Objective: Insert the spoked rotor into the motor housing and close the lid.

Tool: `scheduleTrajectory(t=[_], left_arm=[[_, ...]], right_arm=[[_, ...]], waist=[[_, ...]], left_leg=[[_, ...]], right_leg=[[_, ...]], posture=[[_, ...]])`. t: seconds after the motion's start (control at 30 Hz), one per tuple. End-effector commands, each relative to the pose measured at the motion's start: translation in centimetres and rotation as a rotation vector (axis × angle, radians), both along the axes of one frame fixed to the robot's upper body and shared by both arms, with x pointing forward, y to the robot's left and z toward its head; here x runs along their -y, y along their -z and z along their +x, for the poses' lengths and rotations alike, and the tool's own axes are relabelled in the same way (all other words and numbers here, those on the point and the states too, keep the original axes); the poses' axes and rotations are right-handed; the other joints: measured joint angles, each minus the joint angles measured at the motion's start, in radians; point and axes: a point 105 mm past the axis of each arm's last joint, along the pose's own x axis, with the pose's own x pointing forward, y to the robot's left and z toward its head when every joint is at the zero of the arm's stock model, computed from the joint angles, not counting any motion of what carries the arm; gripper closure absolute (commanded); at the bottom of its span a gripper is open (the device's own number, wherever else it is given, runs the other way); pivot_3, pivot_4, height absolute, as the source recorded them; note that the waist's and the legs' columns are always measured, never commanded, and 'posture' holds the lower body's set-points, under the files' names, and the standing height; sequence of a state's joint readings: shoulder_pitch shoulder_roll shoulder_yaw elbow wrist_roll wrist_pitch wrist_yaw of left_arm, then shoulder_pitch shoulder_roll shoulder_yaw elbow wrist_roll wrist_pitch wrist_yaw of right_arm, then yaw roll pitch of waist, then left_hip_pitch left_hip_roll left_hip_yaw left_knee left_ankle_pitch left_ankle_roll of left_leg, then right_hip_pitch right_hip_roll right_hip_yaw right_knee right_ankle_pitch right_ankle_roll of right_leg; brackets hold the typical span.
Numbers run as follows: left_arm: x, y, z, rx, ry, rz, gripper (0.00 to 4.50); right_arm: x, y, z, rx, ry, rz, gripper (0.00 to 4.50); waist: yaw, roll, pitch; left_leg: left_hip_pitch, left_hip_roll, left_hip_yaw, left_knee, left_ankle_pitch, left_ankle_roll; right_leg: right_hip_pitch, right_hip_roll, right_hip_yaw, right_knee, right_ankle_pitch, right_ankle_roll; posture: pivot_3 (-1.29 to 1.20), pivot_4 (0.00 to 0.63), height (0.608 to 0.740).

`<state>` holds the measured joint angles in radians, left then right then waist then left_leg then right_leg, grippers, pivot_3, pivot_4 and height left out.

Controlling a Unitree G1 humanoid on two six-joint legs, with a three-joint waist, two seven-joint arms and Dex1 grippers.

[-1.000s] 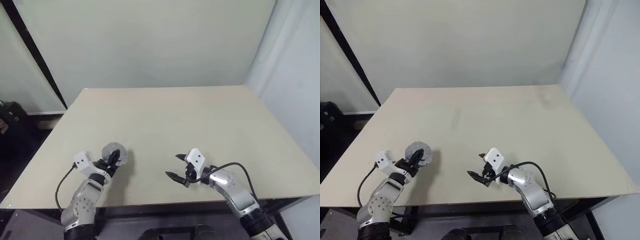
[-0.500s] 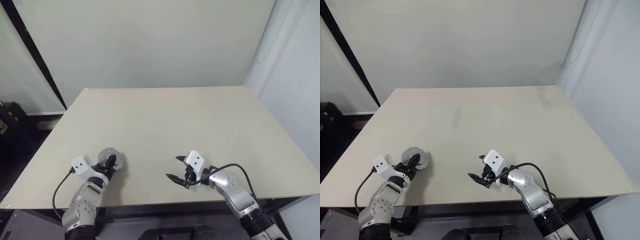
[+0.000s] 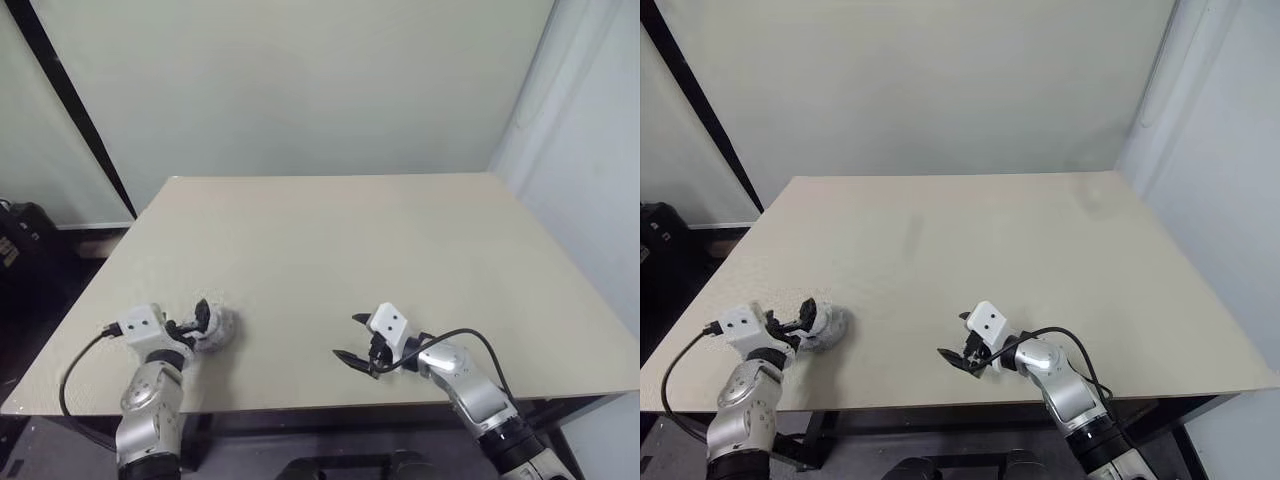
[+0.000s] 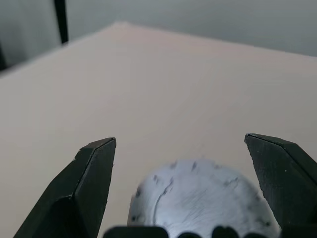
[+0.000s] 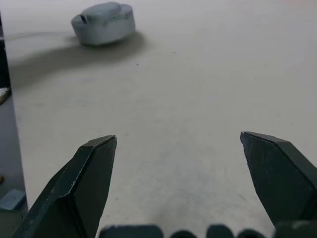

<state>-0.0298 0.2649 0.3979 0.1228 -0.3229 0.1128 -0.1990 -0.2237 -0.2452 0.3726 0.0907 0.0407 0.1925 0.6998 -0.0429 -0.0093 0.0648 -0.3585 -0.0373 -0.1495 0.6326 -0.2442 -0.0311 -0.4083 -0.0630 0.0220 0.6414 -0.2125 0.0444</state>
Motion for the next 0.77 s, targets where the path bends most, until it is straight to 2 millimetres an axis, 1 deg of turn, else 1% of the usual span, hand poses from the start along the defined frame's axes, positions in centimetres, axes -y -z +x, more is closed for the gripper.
scheduleTrajectory(t=[0.03, 0.1, 0.2, 0.33, 0.4, 0.5, 0.6, 0.67, 0.77], left_arm=[[2.4, -3.0, 0.7, 0.074, 0.166, 0.089, 0.05], [4.4, -3.4, 0.7, 0.064, 0.299, 0.109, 0.05], [7.5, -3.5, 0.3, 0.034, 0.502, 0.125, 0.05], [11.6, -3.1, -0.6, -0.001, 0.722, 0.096, 0.05], [13.3, -2.6, -1.0, -0.018, 0.799, 0.078, 0.05], [14.4, -1.7, -1.5, -0.047, 0.855, 0.069, 0.05], [14.6, -0.8, -1.9, -0.08, 0.877, 0.057, 0.05], [14.6, -0.4, -2.0, -0.095, 0.878, 0.054, 0.05], [14.3, -0.3, -1.9, -0.098, 0.857, 0.05, 0.05]], right_arm=[[0.5, -1.7, 1.0, 0.02, 0.056, 0.074, 0.14], [1.3, -1.9, 1.4, 0.006, 0.101, 0.096, 0.14], [2.7, -2.0, 1.8, -0.005, 0.164, 0.11, 0.14], [5.3, -2.2, 2.1, -0.012, 0.26, 0.117, 0.14], [6.6, -2.2, 2.2, -0.017, 0.314, 0.124, 0.14], [8.4, -2.1, 2.2, -0.017, 0.38, 0.12, 0.14], [9.6, -2.1, 2.2, -0.004, 0.423, 0.111, 0.14], [9.9, -2.2, 2.2, 0.002, 0.435, 0.111, 0.14], [9.7, -2.2, 2.3, 0.004, 0.433, 0.11, 0.14]], waist=[[0.0, 0.0, 0.0], [0.0, 0.0, 0.0], [-0.001, 0.0, 0.0], [-0.002, 0.002, 0.0], [-0.001, 0.002, 0.0], [-0.006, 0.003, 0.0], [-0.006, 0.003, 0.0], [-0.006, 0.004, 0.0], [-0.006, 0.005, 0.0]], left_leg=[[0.0, 0.0, 0.0, 0.0, 0.0, 0.0], [0.0, 0.0, 0.0, 0.0, 0.0, 0.0], [0.0, 0.0, 0.0, 0.001, 0.0, 0.0], [0.0, 0.0, 0.0, 0.0, 0.0, 0.0], [0.0, 0.0, 0.0, 0.0, 0.0, 0.0], [0.0, 0.0, 0.001, 0.001, 0.0, 0.0], [0.0, 0.001, 0.001, 0.001, 0.0, 0.001], [0.001, 0.001, 0.001, 0.001, 0.0, 0.001], [0.001, 0.001, 0.001, 0.001, 0.0, 0.001]], right_leg=[[0.0, 0.0, 0.0, 0.0, 0.0, 0.0], [0.0, 0.0, 0.0, 0.0, 0.0, 0.0], [0.0, 0.0, 0.0, 0.0, 0.0, 0.0], [0.0, 0.0, 0.0, 0.001, 0.0, 0.0], [0.0, 0.0, 0.0, 0.001, 0.0, -0.001], [0.0, 0.0, 0.0, 0.001, -0.001, -0.001], [0.0, 0.001, 0.0, 0.001, -0.001, -0.002], [0.0, 0.001, 0.001, 0.001, -0.001, -0.002], [0.0, 0.001, 0.001, 0.001, -0.001, -0.002]], posture=[[0.0, 0.0, 0.74], [0.0, 0.0, 0.74], [0.0, 0.0, 0.74], [0.0, 0.0, 0.74], [0.0, 0.0, 0.74], [0.0, 0.0, 0.74], [0.0, 0.0, 0.74], [0.0, 0.0, 0.74], [0.0, 0.0, 0.74]])
